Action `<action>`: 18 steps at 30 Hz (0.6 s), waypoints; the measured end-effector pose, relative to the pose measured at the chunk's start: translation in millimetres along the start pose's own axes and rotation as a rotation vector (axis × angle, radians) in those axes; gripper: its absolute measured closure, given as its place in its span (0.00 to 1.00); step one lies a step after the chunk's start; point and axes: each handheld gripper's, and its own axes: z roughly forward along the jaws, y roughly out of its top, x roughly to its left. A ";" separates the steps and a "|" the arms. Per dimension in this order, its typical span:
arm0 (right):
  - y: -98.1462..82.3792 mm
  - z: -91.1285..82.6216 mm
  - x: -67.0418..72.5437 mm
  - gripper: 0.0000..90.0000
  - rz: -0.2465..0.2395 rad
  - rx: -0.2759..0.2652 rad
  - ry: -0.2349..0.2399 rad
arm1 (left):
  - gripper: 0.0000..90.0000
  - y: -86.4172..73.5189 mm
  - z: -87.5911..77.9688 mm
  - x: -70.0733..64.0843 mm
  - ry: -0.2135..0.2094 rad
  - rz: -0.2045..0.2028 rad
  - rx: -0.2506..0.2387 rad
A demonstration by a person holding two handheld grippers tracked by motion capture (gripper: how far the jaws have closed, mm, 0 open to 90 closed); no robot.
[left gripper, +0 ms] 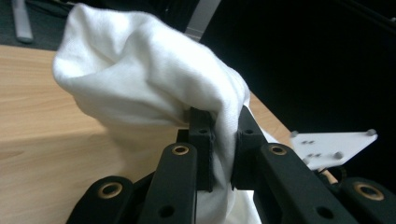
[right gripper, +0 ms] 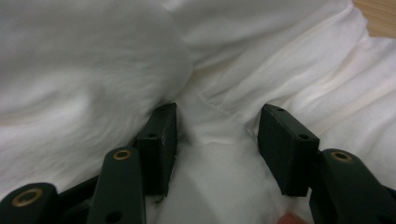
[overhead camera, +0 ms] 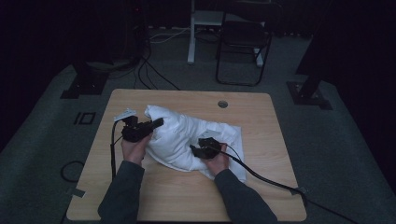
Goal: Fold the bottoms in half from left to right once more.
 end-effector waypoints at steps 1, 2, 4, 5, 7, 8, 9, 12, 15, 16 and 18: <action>1.8 2.3 3.8 0.53 -0.005 0.001 0.004 | 0.91 0.6 1.8 -2.0 -0.006 0.004 0.001; 3.1 3.8 6.5 0.53 -0.008 0.000 0.011 | 0.91 1.3 4.8 -5.3 -0.016 0.007 0.001; 6.8 8.4 14.8 0.53 -0.018 0.002 0.025 | 0.91 2.1 9.6 -10.2 -0.028 0.015 0.010; 7.5 9.5 16.6 0.53 -0.019 -0.001 0.034 | 0.91 2.2 13.1 -13.6 -0.030 0.027 0.017; 8.1 12.1 19.4 0.52 -0.008 -0.012 0.066 | 0.91 1.8 18.4 -18.2 -0.028 0.042 0.027; 8.1 12.1 19.4 0.52 -0.008 -0.012 0.066 | 0.91 1.8 18.4 -18.2 -0.028 0.042 0.027; 9.0 11.6 20.6 0.52 -0.025 -0.007 0.064 | 0.91 1.3 20.7 -19.9 -0.026 0.045 0.029; 11.5 0.1 19.6 0.47 -0.055 -0.015 0.071 | 0.91 0.9 21.5 -20.7 -0.024 0.047 0.028; 6.5 -36.9 5.3 0.44 -0.067 -0.097 0.035 | 0.91 0.6 18.2 -20.3 -0.009 0.054 0.030; 3.5 -43.7 -1.3 0.45 -0.052 -0.099 -0.013 | 0.91 0.6 18.2 -20.3 -0.009 0.054 0.030; -3.8 -46.3 -14.7 0.45 0.009 -0.071 -0.031 | 0.91 -0.3 17.6 -20.4 -0.007 0.045 0.021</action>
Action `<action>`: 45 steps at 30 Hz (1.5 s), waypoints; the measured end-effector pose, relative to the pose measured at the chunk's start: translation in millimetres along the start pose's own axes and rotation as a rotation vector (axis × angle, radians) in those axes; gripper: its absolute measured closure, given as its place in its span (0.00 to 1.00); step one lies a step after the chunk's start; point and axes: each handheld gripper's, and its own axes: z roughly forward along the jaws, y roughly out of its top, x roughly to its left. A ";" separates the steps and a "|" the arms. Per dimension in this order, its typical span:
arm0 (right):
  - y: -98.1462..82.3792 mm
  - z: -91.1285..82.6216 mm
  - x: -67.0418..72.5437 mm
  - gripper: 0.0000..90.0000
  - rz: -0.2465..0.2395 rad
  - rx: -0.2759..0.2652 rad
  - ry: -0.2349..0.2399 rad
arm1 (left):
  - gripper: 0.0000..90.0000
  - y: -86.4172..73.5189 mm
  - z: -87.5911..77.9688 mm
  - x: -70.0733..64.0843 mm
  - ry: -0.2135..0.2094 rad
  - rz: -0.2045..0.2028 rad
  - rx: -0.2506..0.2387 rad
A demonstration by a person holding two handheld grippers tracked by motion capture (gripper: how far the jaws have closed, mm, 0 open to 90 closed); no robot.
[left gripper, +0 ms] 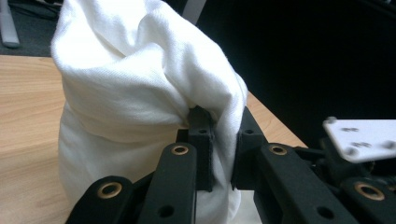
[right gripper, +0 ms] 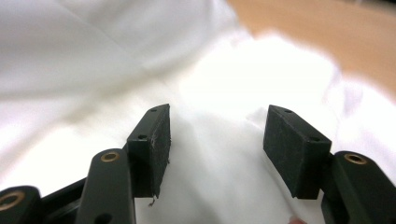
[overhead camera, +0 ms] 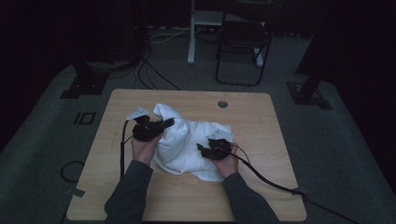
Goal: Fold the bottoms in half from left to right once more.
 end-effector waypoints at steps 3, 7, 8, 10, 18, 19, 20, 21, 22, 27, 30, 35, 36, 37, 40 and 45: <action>-8.1 10.6 -4.5 0.45 0.016 0.046 0.015 | 0.91 -0.3 1.1 -4.0 -0.001 0.003 -0.001; -10.4 29.8 6.3 0.53 0.037 0.041 0.067 | 0.91 2.1 6.3 -13.9 0.002 0.037 0.014; -9.1 32.9 10.1 0.53 0.025 0.039 0.077 | 0.91 2.1 6.3 -13.9 0.002 0.037 0.014; -7.4 35.3 13.5 0.53 0.015 0.038 0.096 | 0.91 2.8 9.0 -16.8 0.005 0.046 0.020; -9.2 -2.6 -14.5 0.44 0.009 0.003 0.035 | 0.91 0.8 10.2 -23.4 0.030 0.082 0.028; -14.6 1.3 -20.8 0.44 0.030 0.041 0.030 | 0.91 1.1 11.3 -25.5 0.028 0.077 0.028; -20.0 6.8 -24.6 0.43 0.038 0.071 0.035 | 0.91 1.1 11.3 -25.5 0.028 0.077 0.028; -24.1 12.7 -24.6 0.43 0.039 0.091 0.044 | 0.91 0.8 13.2 -29.2 0.023 0.077 0.027; -24.1 12.7 -24.6 0.43 0.039 0.091 0.044 | 0.91 0.8 13.2 -29.2 0.023 0.077 0.027; -15.0 32.7 -3.0 0.52 -0.010 0.087 0.068 | 0.90 0.5 28.2 -45.9 0.015 0.107 0.068; -12.4 37.9 4.5 0.51 -0.034 0.082 0.109 | 0.90 -0.6 35.5 -50.1 0.030 0.121 0.084; -18.3 2.6 -9.3 0.41 -0.101 0.039 0.156 | 0.90 -18.0 57.6 -54.5 0.049 0.149 0.134; -21.2 -6.2 -18.7 0.42 -0.081 0.025 0.140 | 0.90 -18.0 57.6 -54.5 0.049 0.149 0.134; -24.8 -15.4 -31.6 0.42 -0.053 0.020 0.107 | 0.90 -27.6 66.5 -54.4 0.052 0.156 0.164; -30.9 -28.8 -57.9 0.44 0.026 0.024 0.049 | 0.89 -40.4 78.5 -54.7 0.063 0.170 0.202; -30.9 -40.4 -72.3 0.46 0.076 -0.023 0.040 | 0.89 -75.2 109.8 -54.3 0.113 0.251 0.323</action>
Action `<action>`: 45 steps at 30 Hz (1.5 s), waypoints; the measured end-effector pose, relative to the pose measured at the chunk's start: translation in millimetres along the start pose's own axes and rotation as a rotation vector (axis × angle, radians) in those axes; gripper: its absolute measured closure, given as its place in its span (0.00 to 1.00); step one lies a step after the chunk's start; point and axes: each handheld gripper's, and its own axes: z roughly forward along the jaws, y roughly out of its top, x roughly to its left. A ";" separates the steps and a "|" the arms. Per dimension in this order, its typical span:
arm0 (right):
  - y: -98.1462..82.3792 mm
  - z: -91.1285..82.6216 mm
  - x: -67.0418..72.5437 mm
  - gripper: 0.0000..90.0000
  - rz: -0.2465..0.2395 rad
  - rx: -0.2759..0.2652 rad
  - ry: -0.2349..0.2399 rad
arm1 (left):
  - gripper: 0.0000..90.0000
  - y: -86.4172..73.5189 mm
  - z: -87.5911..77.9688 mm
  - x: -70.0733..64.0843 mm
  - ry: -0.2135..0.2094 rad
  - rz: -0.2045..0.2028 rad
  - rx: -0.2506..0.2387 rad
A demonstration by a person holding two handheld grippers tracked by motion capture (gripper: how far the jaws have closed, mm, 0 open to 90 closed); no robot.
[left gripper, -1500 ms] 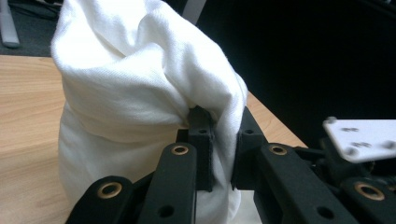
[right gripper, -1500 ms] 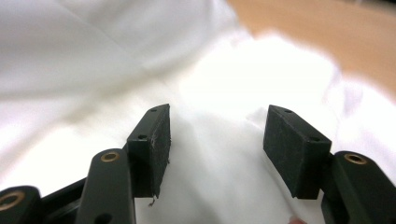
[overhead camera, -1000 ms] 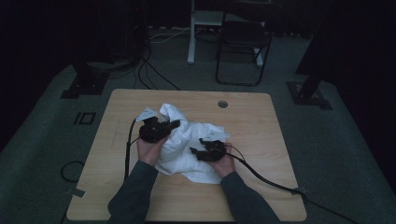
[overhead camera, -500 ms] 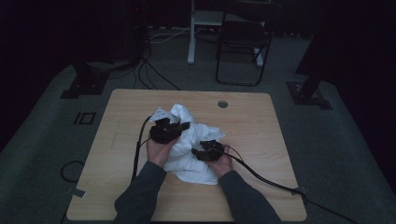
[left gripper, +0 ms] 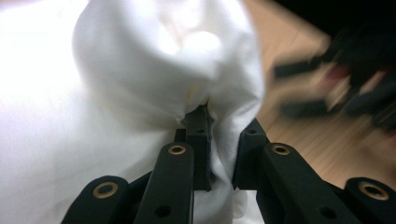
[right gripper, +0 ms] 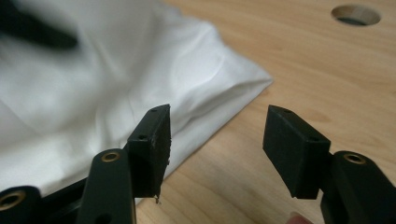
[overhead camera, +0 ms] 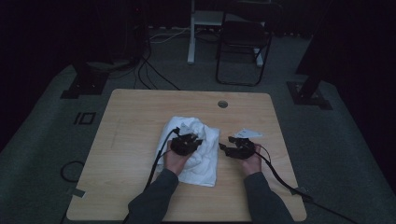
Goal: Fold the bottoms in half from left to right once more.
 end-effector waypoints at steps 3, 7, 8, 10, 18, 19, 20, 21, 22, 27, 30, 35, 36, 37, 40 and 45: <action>8.4 -2.6 6.8 0.46 -0.018 -0.038 0.024 | 0.89 -9.5 13.0 -5.3 0.027 0.039 0.025; 24.3 -0.2 21.2 0.46 -0.027 -0.084 0.074 | 0.89 -10.3 11.3 -3.4 0.012 0.022 0.020; 28.6 1.4 24.4 0.46 -0.032 -0.096 0.086 | 0.89 -10.3 11.3 -4.1 0.014 0.023 0.020; 41.2 9.8 33.1 0.46 -0.026 -0.114 0.120 | 0.88 -10.1 10.2 -4.2 0.010 0.014 0.018; 52.0 42.5 31.8 0.85 -0.003 -0.056 0.131 | 0.71 -4.7 -1.4 -2.8 -0.061 -0.021 0.005; 52.4 45.8 28.9 0.92 0.014 -0.042 0.103 | 0.64 0.6 -11.9 -5.0 -0.085 -0.041 -0.019; 52.0 48.6 24.4 0.94 0.025 -0.037 0.096 | 0.60 5.1 -21.5 -6.3 -0.090 -0.045 -0.041; 51.4 49.2 22.4 0.94 0.026 -0.032 0.084 | 0.59 10.4 -33.0 -7.3 -0.107 -0.050 -0.076; 50.7 49.2 20.6 0.94 0.029 -0.029 0.080 | 0.57 16.4 -46.6 -7.6 -0.114 -0.042 -0.115; 44.5 47.1 10.9 0.93 0.053 -0.025 0.068 | 0.57 41.7 -109.7 20.8 0.026 -0.064 -0.282; 42.2 46.8 7.6 0.93 0.066 -0.023 0.066 | 0.64 40.6 -114.9 56.3 0.109 -0.144 -0.238; 40.5 47.8 3.9 0.91 0.064 -0.015 0.058 | 0.73 11.8 -80.6 83.6 0.045 -0.195 -0.069; 40.1 48.0 3.0 0.91 0.062 -0.014 0.056 | 0.73 6.2 -74.4 81.7 0.021 -0.182 -0.063; 39.6 48.2 2.5 0.91 0.063 -0.011 0.054 | 0.73 2.0 -69.6 79.5 0.015 -0.171 -0.060; 37.3 48.1 0.4 0.88 0.059 0.008 0.039 | 0.73 -3.9 -59.4 74.0 0.018 -0.171 -0.054; 36.0 38.0 -5.0 0.69 0.060 0.019 0.009 | 0.73 -13.8 -39.1 62.3 0.108 -0.074 0.033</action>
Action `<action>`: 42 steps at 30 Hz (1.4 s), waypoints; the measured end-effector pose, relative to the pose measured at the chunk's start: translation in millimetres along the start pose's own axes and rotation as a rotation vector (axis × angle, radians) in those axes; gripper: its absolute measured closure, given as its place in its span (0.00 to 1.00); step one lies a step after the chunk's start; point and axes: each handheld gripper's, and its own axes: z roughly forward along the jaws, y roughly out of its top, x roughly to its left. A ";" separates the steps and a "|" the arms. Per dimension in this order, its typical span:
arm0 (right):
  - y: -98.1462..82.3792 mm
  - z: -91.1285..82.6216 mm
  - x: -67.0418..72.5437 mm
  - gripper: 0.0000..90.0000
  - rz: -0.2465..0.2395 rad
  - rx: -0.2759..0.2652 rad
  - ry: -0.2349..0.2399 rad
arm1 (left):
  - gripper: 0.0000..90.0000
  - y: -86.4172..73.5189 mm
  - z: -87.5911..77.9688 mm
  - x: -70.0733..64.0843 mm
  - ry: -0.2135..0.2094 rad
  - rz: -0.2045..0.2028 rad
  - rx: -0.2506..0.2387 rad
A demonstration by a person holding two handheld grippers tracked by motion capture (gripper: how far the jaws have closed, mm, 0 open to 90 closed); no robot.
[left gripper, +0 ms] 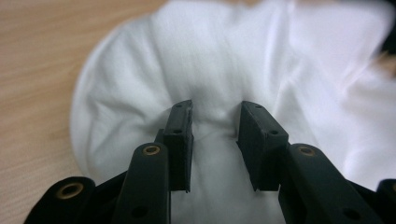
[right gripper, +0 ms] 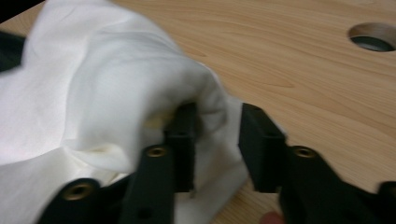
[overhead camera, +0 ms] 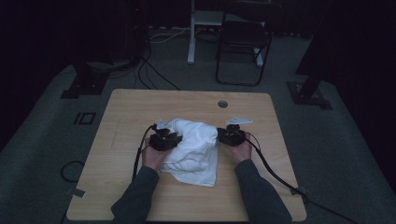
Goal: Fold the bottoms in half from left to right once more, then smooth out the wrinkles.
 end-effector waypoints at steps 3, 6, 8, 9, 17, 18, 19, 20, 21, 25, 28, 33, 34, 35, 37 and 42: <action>2.1 -14.1 -3.4 0.59 -0.011 -0.020 -0.022 | 0.74 -7.4 5.7 -4.4 0.057 0.021 -0.008; 6.5 -28.5 -3.3 0.52 -0.021 -0.049 -0.039 | 0.75 -11.1 9.1 -15.6 0.135 0.076 -0.013; 9.3 -34.0 -1.7 0.50 -0.019 -0.067 -0.043 | 0.75 -12.2 10.3 -19.5 0.163 0.092 -0.017; 11.0 -36.1 -0.2 0.49 -0.019 -0.077 -0.036 | 0.75 -12.7 10.4 -20.1 0.167 0.092 -0.020; 20.0 -35.7 19.8 0.41 -0.043 -0.133 0.016 | 0.75 -16.8 10.0 -19.8 0.168 0.078 -0.049; 20.8 -34.3 21.5 0.40 -0.044 -0.133 0.021 | 0.75 -16.9 9.9 -19.6 0.167 0.078 -0.049; 21.6 -32.3 22.9 0.38 -0.044 -0.132 0.033 | 0.75 -16.9 9.8 -19.5 0.167 0.078 -0.048; 21.6 -32.3 22.9 0.38 -0.044 -0.132 0.033 | 0.75 -16.9 9.8 -19.5 0.167 0.078 -0.048; 22.5 -29.9 24.2 0.38 -0.040 -0.128 0.042 | 0.75 -16.9 9.8 -19.5 0.167 0.078 -0.048; 23.0 -7.3 27.5 0.35 -0.047 -0.045 0.067 | 0.75 -17.6 9.6 -20.3 0.172 0.076 -0.054; 19.2 6.5 24.8 0.54 -0.030 0.008 0.091 | 0.75 -18.5 9.1 -21.2 0.178 0.072 -0.058; 16.6 9.3 12.7 0.90 -0.032 0.044 -0.026 | 0.75 -21.1 8.2 -24.6 0.194 0.068 -0.075; 16.6 9.3 12.7 0.90 -0.032 0.044 -0.026 | 0.75 -21.1 8.2 -24.6 0.194 0.068 -0.075; 16.8 5.1 4.6 0.86 0.034 0.031 -0.059 | 0.75 -21.7 8.5 -27.0 0.209 0.069 -0.078; 16.1 1.6 9.3 0.80 0.000 0.033 -0.121 | 0.75 -22.0 8.8 -29.0 0.221 0.065 -0.081; 16.7 -18.4 16.3 0.64 -0.007 -0.004 -0.213 | 0.75 -21.5 8.4 -28.0 0.218 0.044 -0.083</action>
